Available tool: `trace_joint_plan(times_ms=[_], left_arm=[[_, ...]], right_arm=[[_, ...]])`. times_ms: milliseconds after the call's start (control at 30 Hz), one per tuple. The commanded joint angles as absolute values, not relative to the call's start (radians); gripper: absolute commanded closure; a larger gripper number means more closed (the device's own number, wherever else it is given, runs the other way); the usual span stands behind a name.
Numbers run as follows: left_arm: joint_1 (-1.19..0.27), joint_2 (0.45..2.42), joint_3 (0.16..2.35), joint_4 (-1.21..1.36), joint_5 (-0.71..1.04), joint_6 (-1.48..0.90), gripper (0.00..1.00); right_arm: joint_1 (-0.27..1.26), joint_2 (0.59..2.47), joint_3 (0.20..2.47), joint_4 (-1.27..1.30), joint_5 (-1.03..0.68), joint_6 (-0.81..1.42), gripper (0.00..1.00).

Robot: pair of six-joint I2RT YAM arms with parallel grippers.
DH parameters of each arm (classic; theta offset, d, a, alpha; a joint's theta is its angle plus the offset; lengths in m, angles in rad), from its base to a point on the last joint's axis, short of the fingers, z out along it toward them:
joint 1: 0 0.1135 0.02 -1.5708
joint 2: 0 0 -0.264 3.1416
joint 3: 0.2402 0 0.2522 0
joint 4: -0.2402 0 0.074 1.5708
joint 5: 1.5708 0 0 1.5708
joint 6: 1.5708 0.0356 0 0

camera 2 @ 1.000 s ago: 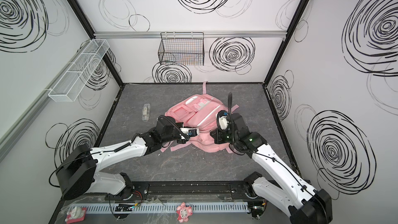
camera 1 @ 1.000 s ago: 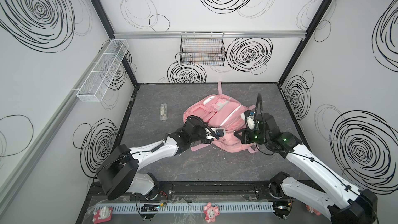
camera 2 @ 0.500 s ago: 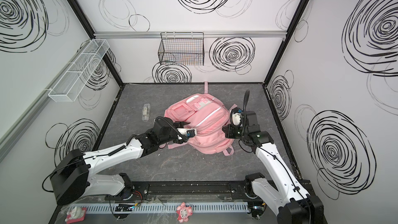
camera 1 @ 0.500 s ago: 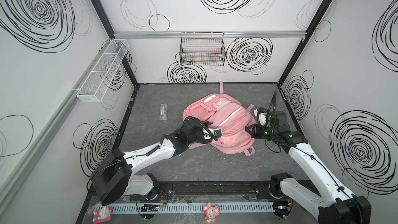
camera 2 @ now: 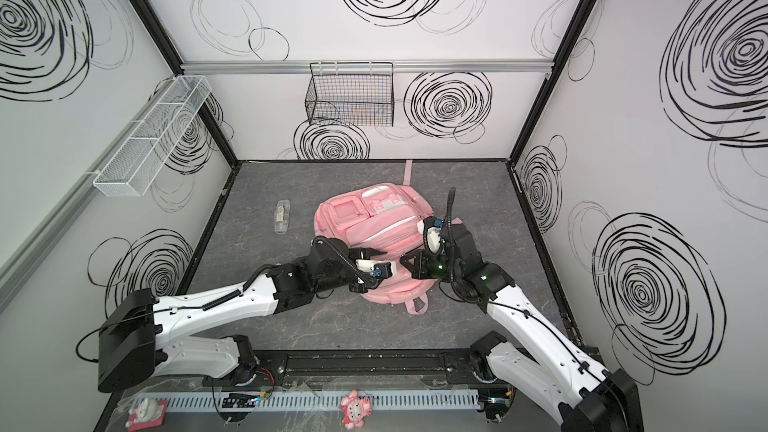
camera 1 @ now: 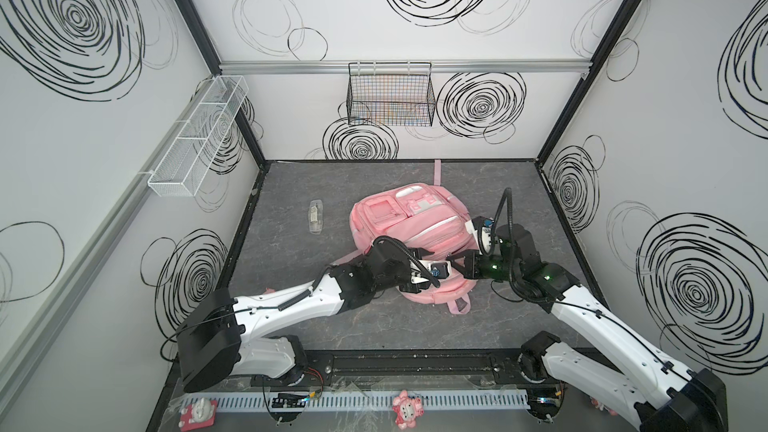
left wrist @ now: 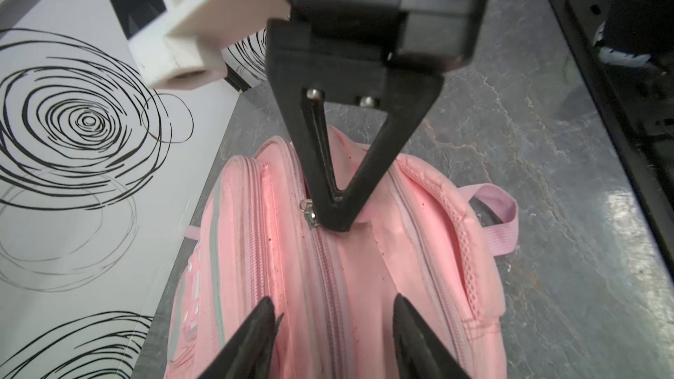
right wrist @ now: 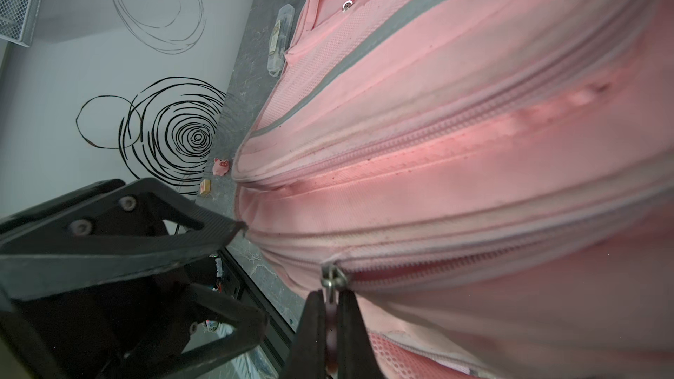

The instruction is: Pack the student bag

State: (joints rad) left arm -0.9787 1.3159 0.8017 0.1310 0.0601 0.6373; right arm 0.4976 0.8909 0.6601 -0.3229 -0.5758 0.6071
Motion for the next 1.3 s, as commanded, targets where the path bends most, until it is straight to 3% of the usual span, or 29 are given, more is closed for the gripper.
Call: trace_joint_plan(times_ms=[0, 167, 400, 567, 800, 967, 1033, 1133, 1267], left_arm=[[-0.971, 1.352, 0.83, 0.152, 0.009, 0.604, 0.46], [-0.966, 1.398, 0.847, 0.163, -0.035, 0.595, 0.56], [-0.959, 1.424, 0.895, 0.114, -0.045, 0.588, 1.0], [-0.92, 1.354, 0.85, 0.15, -0.035, 0.564, 1.0], [-0.861, 1.239, 0.768, 0.195, -0.029, 0.585, 1.0], [-0.852, 1.181, 0.741, 0.201, -0.039, 0.592, 1.0], [-0.853, 1.177, 0.748, 0.195, -0.033, 0.576, 0.59], [-0.876, 1.184, 0.778, 0.133, 0.017, 0.575, 0.52], [-0.939, 1.184, 0.774, 0.157, 0.033, 0.56, 0.53]], right_arm=[[0.515, 0.852, 0.681, -0.185, -0.595, 0.636, 1.0], [0.531, 0.847, 0.687, -0.188, -0.594, 0.63, 1.0], [0.528, 0.868, 0.748, -0.301, -0.438, 0.552, 1.0], [0.433, 0.907, 0.83, -0.484, -0.246, 0.444, 1.0], [0.1, 0.877, 0.788, -0.523, -0.384, 0.344, 1.0], [0.047, 0.876, 0.75, -0.446, -0.58, 0.37, 1.0], [0.058, 0.872, 0.738, -0.402, -0.642, 0.405, 1.0], [0.124, 0.86, 0.731, -0.351, -0.655, 0.465, 1.0], [0.268, 0.838, 0.708, -0.312, -0.585, 0.513, 1.0]])
